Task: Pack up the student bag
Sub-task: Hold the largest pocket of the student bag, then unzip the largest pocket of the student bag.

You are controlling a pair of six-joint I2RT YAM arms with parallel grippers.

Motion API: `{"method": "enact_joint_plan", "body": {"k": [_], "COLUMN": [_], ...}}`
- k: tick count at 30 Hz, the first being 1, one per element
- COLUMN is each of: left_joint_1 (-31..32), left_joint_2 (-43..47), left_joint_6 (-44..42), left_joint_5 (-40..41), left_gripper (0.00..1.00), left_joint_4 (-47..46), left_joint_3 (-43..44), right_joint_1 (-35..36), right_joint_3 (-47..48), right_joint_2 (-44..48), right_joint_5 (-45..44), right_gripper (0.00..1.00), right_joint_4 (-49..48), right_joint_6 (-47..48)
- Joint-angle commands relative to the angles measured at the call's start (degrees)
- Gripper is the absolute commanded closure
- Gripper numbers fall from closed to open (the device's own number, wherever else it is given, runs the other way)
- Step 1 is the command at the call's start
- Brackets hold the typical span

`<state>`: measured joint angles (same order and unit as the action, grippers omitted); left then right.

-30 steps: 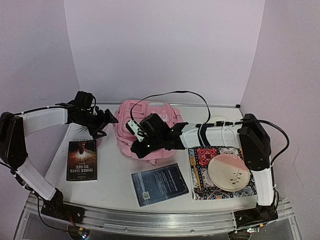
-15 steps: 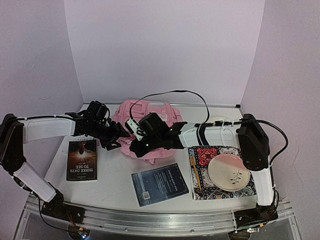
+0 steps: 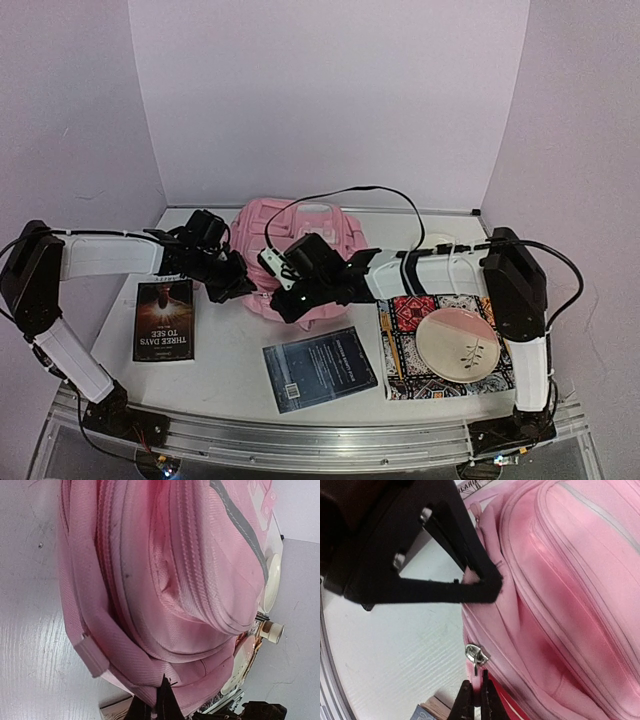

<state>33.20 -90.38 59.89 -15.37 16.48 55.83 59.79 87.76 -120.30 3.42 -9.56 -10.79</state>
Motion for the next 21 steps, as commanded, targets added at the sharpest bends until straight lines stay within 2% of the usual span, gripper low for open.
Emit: {"method": "enact_joint_plan", "body": {"k": [1,6,12,16,21], "left_joint_1": [-1.9,-5.25,-12.95,-14.94,-17.06], "left_joint_2": [-0.27,-0.45,-2.0,-4.91,-8.68], "left_joint_6": [-5.91,-13.53,-23.41,-30.42,-34.54], "left_joint_5": [6.83,9.12,8.81,10.93,16.74], "left_gripper": [1.0,1.0,1.0,1.0,0.99], "left_joint_4": [-0.33,1.89,4.79,8.11,9.26], "left_joint_3": [3.71,6.56,10.59,15.2,19.13], "right_joint_1": [0.24,-0.73,-5.66,-8.62,-9.04], "right_joint_3": [-1.78,-5.66,-11.09,-11.83,-9.42], "right_joint_2": [8.51,12.11,16.38,17.79,16.33], "right_joint_5": [-1.01,-1.46,-2.45,-2.45,-0.81], "right_gripper": [1.0,1.0,1.0,1.0,1.0], "right_joint_4": [4.77,8.1,9.67,11.38,12.74], "right_joint_6": [2.51,3.7,5.38,6.68,7.07]}}
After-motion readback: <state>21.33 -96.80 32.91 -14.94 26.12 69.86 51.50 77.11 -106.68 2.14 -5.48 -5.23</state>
